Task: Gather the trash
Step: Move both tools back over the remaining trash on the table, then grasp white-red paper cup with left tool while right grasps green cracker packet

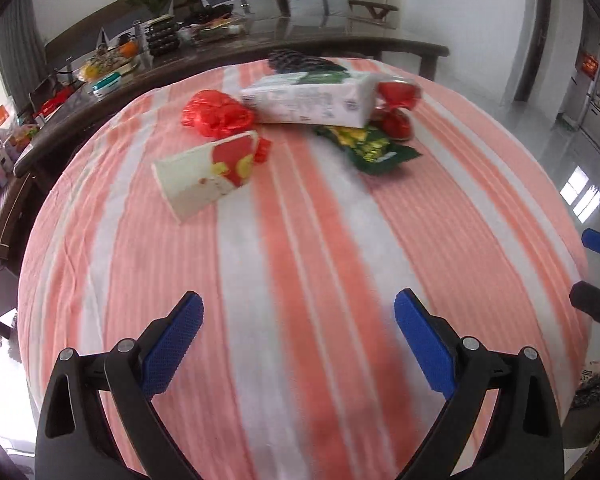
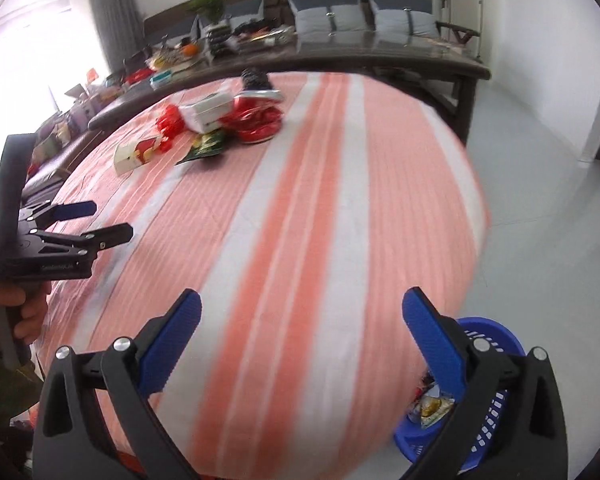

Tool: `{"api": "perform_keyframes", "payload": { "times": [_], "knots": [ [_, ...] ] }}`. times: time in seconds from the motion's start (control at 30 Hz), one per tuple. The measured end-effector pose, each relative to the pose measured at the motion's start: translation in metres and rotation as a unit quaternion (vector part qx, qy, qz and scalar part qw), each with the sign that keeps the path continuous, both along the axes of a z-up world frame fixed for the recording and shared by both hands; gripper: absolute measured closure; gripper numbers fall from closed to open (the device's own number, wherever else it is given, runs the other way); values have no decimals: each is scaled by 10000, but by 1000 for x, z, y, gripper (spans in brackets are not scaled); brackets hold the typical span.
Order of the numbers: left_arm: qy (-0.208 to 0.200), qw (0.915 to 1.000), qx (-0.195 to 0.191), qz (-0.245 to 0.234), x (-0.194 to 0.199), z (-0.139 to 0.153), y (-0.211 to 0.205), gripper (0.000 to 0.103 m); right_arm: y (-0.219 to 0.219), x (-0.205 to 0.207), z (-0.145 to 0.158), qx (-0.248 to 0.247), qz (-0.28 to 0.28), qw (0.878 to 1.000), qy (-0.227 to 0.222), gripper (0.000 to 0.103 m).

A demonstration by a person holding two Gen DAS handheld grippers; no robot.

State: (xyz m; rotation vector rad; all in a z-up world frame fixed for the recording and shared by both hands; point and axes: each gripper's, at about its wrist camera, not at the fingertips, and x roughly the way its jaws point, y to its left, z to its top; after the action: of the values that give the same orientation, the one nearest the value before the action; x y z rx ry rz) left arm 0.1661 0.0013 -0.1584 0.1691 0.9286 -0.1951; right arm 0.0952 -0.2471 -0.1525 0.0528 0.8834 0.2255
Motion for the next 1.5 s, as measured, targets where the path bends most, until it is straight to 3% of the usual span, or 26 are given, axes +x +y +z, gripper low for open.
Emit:
{"api": "perform_keyframes", "payload": {
  "times": [0.13, 0.37, 0.77, 0.93, 1.1, 1.33, 1.4, 1.43, 1.5],
  "knots": [
    [20, 10000, 41, 53, 17, -7, 34, 8, 43, 37, -5, -192, 193, 9995, 162, 5],
    [148, 9998, -112, -16, 30, -9, 42, 5, 68, 75, -16, -209, 44, 9994, 284, 5],
    [154, 9998, -156, -27, 30, -10, 44, 4, 77, 75, -25, -441, -75, 9988, 206, 5],
    [277, 9970, -408, -602, 39, -3, 59, 4, 77, 75, -25, -429, -74, 9988, 204, 5],
    [32, 9978, 0, -655, 71, 10, 64, 4, 77, 75, -25, -427, -74, 9988, 205, 5],
    [-42, 9912, 554, -1204, 108, 4, 42, 5, 77, 76, -25, -429, -73, 9988, 205, 5],
    [-112, 9882, 634, -1390, 104, 3, 36, 20, 77, 76, -25, -428, -72, 9988, 204, 5],
    [-98, 9877, 624, -1433, 101, 3, 35, 37, 77, 76, -25, -428, -72, 9989, 204, 5],
    [-129, 9890, 463, -1397, 91, 7, 37, 50, 77, 76, -25, -429, -72, 9988, 204, 5]
  ]
}}
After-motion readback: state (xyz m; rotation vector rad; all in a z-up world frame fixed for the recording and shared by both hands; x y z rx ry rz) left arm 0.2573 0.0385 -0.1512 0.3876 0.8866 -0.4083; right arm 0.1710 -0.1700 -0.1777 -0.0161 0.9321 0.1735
